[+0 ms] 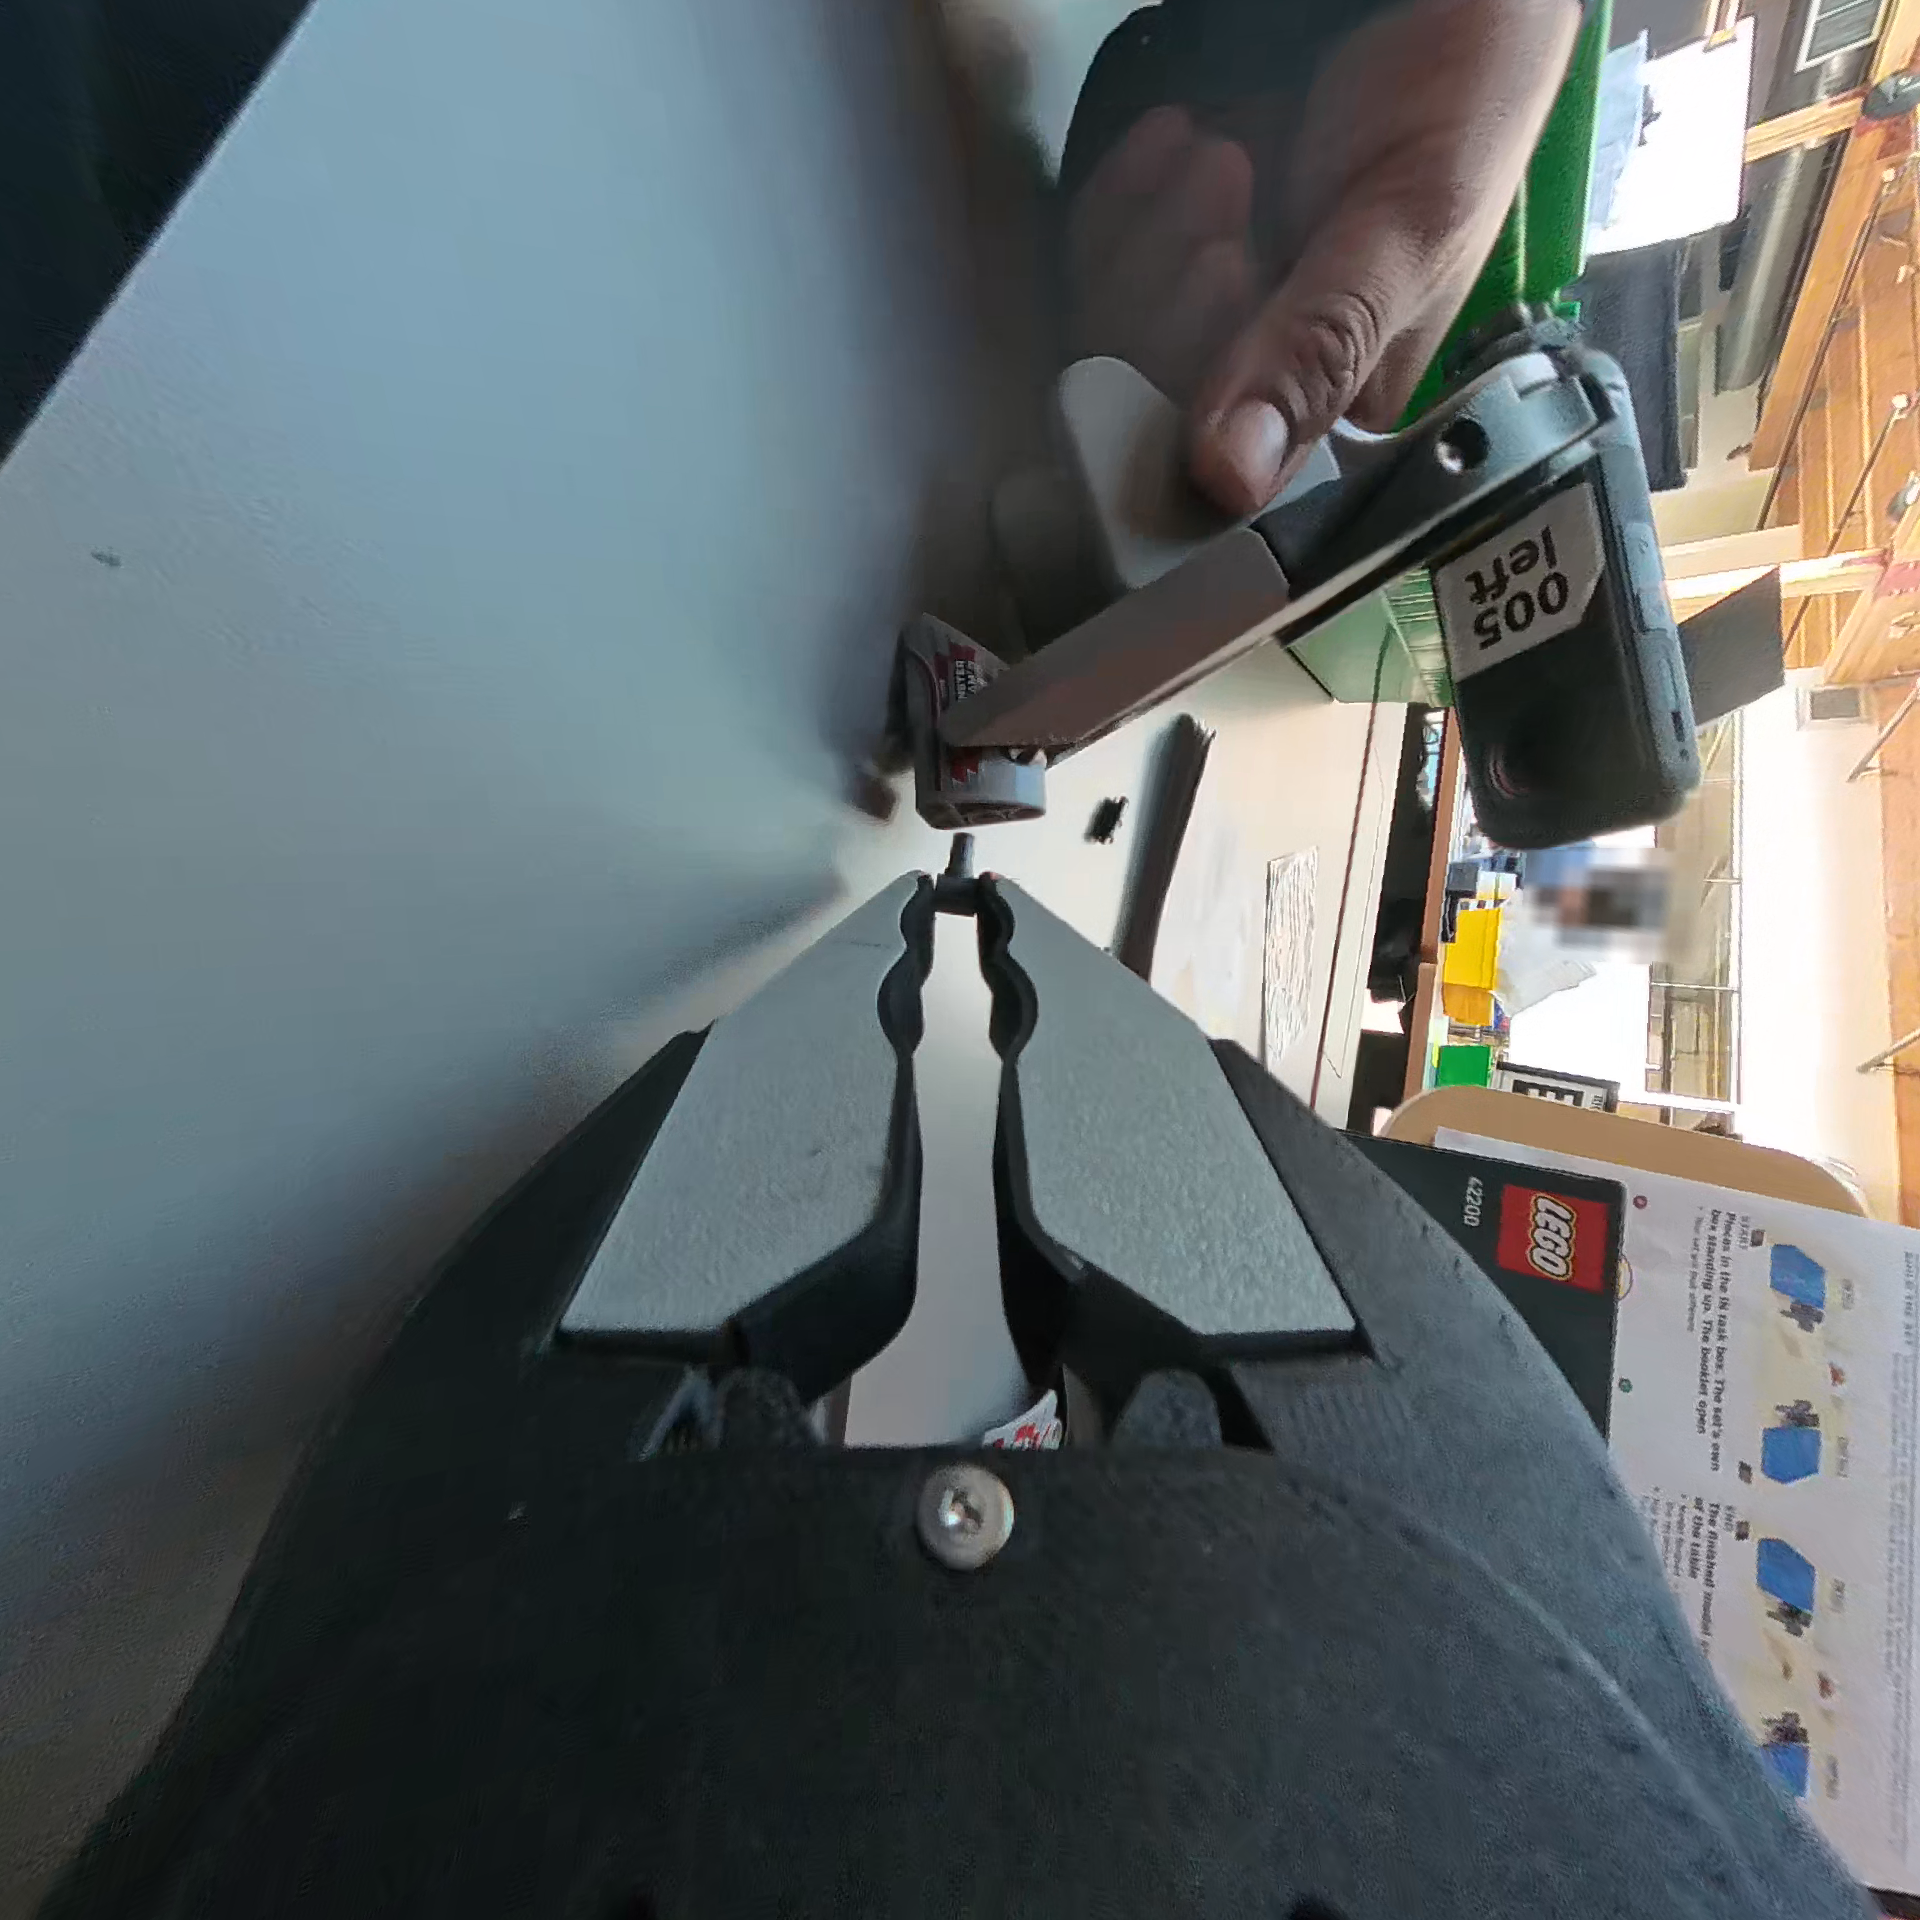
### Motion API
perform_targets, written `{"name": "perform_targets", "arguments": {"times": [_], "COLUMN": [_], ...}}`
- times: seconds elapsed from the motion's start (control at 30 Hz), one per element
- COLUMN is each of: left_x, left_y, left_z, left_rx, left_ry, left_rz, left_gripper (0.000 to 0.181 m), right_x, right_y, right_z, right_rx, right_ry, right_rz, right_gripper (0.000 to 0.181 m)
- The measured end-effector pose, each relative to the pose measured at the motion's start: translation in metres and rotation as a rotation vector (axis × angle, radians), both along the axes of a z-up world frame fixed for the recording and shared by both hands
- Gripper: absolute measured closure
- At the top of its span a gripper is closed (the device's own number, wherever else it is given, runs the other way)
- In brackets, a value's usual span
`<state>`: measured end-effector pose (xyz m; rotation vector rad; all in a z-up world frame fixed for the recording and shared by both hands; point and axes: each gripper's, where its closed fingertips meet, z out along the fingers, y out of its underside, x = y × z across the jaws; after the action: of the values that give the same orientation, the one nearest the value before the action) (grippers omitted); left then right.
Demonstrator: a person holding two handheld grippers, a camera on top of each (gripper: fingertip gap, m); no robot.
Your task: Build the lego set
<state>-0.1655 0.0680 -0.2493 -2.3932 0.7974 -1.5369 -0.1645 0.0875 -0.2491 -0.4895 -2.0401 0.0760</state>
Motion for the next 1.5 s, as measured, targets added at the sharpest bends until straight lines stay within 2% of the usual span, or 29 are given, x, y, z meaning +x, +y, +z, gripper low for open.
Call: {"name": "perform_targets", "arguments": {"times": [0.2, 0.4, 0.6, 0.7, 0.8, 1.03, 1.13, 1.5], "left_x": [0.002, 0.002, -0.003, 0.0, 0.002, 0.001, 0.0, -0.006], "left_y": [0.0, 0.002, 0.014, 0.004, 0.004, 0.002, 0.002, -0.002], "left_z": [0.0, 0.0, -0.001, -0.005, -0.006, -0.005, -0.003, 0.006], "left_rx": [-0.052, -0.046, 0.164, 0.268, 0.343, 0.387, 0.388, 0.396], "left_ry": [-0.015, -0.023, 0.07, 0.149, 0.198, 0.199, 0.188, 0.16], "left_rz": [0.003, 0.018, 0.11, 0.052, 0.011, -0.011, -0.001, 0.038], "left_gripper": [0.174, 0.174, 0.174, 0.177, 0.177, 0.173, 0.163, 0.159], "right_x": [0.0, 0.0, 0.002, -0.001, -0.006, -0.012, -0.013, -0.009], "right_y": [-0.005, -0.001, 0.011, 0.029, 0.046, 0.058, 0.057, 0.043], "right_z": [0.0, -0.004, 0.005, 0.018, 0.021, 0.032, 0.037, 0.05], "right_rx": [0.077, 0.041, -0.016, -0.048, -0.066, -0.003, 0.039, 0.133], "right_ry": [0.015, -0.004, 0.035, 0.111, 0.136, 0.209, 0.239, 0.304], "right_rz": [0.015, 0.007, -0.012, -0.055, -0.101, -0.135, -0.131, -0.082], "right_gripper": [0.177, 0.176, 0.176, 0.176, 0.176, 0.177, 0.177, 0.176]}}
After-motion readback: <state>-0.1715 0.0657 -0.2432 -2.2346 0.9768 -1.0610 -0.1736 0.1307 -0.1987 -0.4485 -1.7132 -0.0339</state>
